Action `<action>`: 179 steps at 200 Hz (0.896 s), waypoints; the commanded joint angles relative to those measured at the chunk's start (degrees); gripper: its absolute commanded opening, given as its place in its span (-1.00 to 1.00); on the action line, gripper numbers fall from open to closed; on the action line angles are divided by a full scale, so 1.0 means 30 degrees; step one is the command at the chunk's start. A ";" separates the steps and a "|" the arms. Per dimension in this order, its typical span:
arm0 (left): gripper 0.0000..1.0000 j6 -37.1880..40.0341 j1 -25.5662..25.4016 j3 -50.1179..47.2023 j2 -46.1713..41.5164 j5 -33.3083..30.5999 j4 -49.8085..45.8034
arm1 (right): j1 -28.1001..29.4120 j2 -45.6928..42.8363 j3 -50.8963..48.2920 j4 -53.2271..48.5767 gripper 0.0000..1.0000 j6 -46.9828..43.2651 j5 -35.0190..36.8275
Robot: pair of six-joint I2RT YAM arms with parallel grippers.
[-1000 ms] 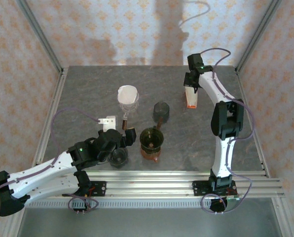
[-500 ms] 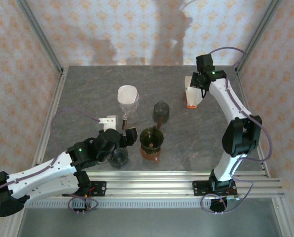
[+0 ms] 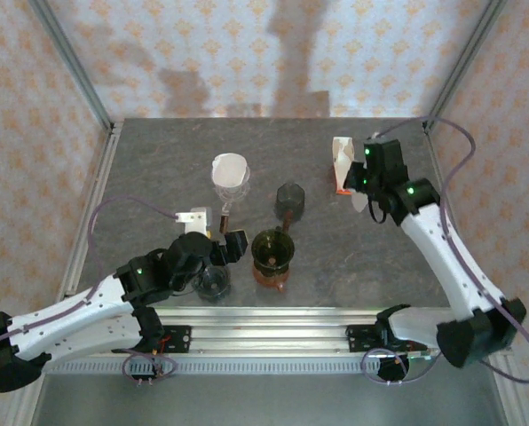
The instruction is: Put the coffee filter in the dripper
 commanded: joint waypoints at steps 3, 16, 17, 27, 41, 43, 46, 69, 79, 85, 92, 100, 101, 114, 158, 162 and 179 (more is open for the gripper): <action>0.99 -0.0313 0.0159 -0.0359 -0.0621 0.0006 -0.0661 | 0.1712 -0.1894 -0.0760 -0.1550 -1.00 0.0701 -0.0840; 0.99 -0.0313 0.0164 -0.0432 -0.0925 -0.0135 -0.0967 | 0.2629 -0.2757 -0.0687 -0.2419 -1.00 0.0867 -0.1579; 0.99 -0.0314 0.0171 -0.0436 -0.0956 -0.0143 -0.0970 | 0.2698 -0.2828 -0.0674 -0.2478 -1.00 0.0880 -0.1635; 0.99 -0.0339 0.0171 -0.0495 -0.1221 -0.0235 -0.1087 | 0.3368 -0.3383 -0.0428 -0.3152 -1.00 0.1052 -0.2249; 0.99 -0.0371 0.0174 -0.0648 -0.1576 -0.0352 -0.1207 | 0.4286 -0.3852 0.0137 -0.4016 -1.00 0.1303 -0.3042; 0.99 -0.0373 0.0155 -0.0668 -0.1625 -0.0376 -0.1207 | 0.4414 -0.3899 0.0211 -0.4086 -1.00 0.1347 -0.3201; 0.99 -0.0358 0.0172 -0.0699 -0.1696 -0.0398 -0.1200 | 0.4606 -0.3943 0.0341 -0.4229 -1.00 0.1422 -0.3378; 0.99 -0.0393 0.0173 -0.0820 -0.1988 -0.0578 -0.1322 | 0.6413 -0.3727 0.1355 -0.4970 -1.00 0.1928 -0.4658; 0.99 -0.0428 0.0161 -0.0826 -0.2027 -0.0634 -0.1380 | 0.7216 -0.3426 0.1871 -0.5356 -1.00 0.2031 -0.4695; 0.99 -0.0431 0.0155 -0.0809 -0.2055 -0.0624 -0.1413 | 0.7652 -0.3222 0.2177 -0.5609 -1.00 0.2087 -0.4666; 0.99 -0.0436 0.0162 -0.0768 -0.2045 -0.0623 -0.1413 | 0.8121 -0.2968 0.2540 -0.5855 -1.00 0.2103 -0.4622; 0.99 -0.0427 0.0169 -0.0737 -0.2041 -0.0619 -0.1443 | 0.8593 -0.2609 0.2876 -0.6118 -1.00 0.2170 -0.4593; 0.99 -0.0429 0.0159 -0.0735 -0.2056 -0.0634 -0.1457 | 0.8639 -0.2549 0.2938 -0.6159 -1.00 0.2161 -0.4593; 0.99 -0.0403 0.0173 -0.0668 -0.2049 -0.0649 -0.1555 | 0.9209 -0.1934 0.3403 -0.6588 -1.00 0.2211 -0.4696; 0.99 -0.0373 0.0162 -0.0675 -0.2085 -0.0746 -0.1572 | 1.0248 0.0271 0.4383 -0.7293 -1.00 0.2083 -0.4812; 0.99 -0.0373 0.0172 -0.0689 -0.2095 -0.0741 -0.1558 | 1.0262 0.0467 0.4491 -0.7288 -1.00 0.2053 -0.4822; 0.99 -0.0348 0.0203 -0.0711 -0.2100 -0.0728 -0.1474 | 1.0324 0.1425 0.5027 -0.7410 -1.00 0.1856 -0.4828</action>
